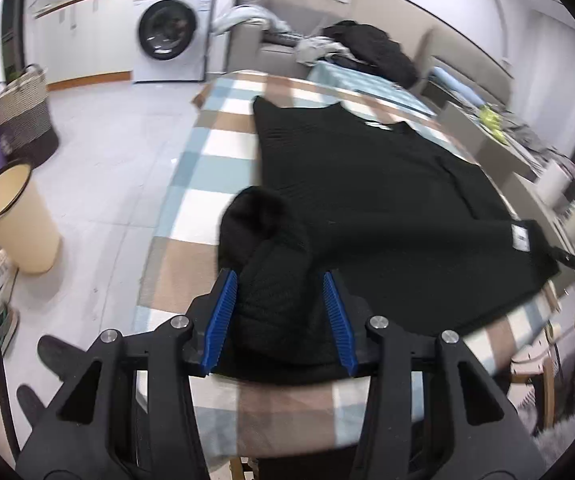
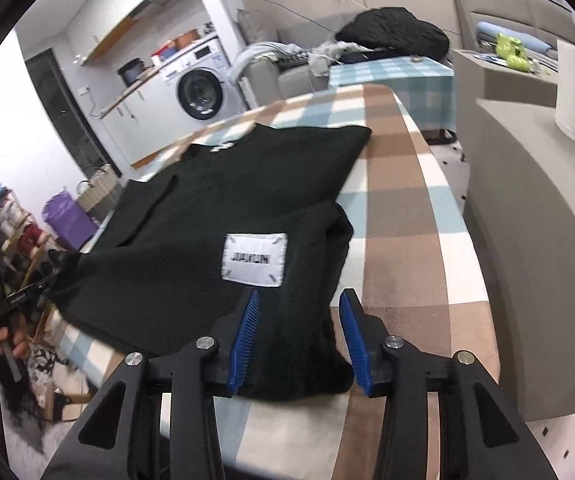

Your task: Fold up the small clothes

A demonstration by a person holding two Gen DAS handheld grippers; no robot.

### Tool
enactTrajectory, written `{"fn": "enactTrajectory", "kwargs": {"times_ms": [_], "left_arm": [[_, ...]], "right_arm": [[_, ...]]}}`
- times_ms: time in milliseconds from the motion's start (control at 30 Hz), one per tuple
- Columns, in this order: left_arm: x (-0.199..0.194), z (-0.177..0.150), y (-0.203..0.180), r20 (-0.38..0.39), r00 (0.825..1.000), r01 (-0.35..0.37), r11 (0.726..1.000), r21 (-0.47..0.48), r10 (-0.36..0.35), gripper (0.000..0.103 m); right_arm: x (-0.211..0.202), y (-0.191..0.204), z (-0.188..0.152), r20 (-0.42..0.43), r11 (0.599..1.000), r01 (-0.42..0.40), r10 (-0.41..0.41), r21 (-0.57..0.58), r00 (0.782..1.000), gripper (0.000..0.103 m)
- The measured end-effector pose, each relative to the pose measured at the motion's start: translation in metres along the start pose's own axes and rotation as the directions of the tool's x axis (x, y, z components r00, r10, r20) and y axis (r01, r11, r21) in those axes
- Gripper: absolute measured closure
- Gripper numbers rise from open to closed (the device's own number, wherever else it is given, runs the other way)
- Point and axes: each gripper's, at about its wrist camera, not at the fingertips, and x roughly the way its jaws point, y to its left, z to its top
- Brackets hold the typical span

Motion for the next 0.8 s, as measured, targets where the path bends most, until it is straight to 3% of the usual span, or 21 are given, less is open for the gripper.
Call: {"fn": "enactTrajectory", "kwargs": {"times_ms": [100,200,300,400,567,800], "left_arm": [[0.004,-0.003,0.0,-0.023,0.997,-0.07,0.998,0.001,0.07,0.062],[0.01,-0.006,0.005,-0.051,0.995,-0.086,0.996,-0.027,0.084,0.062],[0.012,-0.007,0.004,-0.05,0.995,-0.082,0.996,-0.028,0.081,0.063],[0.007,-0.008,-0.002,-0.02,0.997,-0.08,0.997,-0.005,0.08,0.074],[-0.003,-0.006,-0.012,-0.001,0.999,-0.037,0.999,0.018,0.037,0.075],[0.0,-0.006,-0.012,-0.009,1.0,-0.024,0.999,-0.027,0.024,0.075]], "right_arm": [[-0.004,0.003,-0.004,-0.013,1.0,-0.03,0.03,-0.006,0.999,0.06],[0.001,0.007,-0.008,-0.032,1.0,-0.01,0.01,-0.017,0.999,0.06],[0.004,0.009,-0.01,-0.03,1.0,-0.02,0.02,-0.009,0.999,0.06],[0.004,0.01,-0.01,-0.026,1.0,-0.03,0.03,-0.003,0.999,0.06],[-0.003,0.01,-0.011,-0.014,0.996,-0.093,0.093,0.006,0.996,0.06],[0.006,0.007,-0.015,-0.048,0.998,-0.06,0.06,0.003,0.997,0.06]]}}
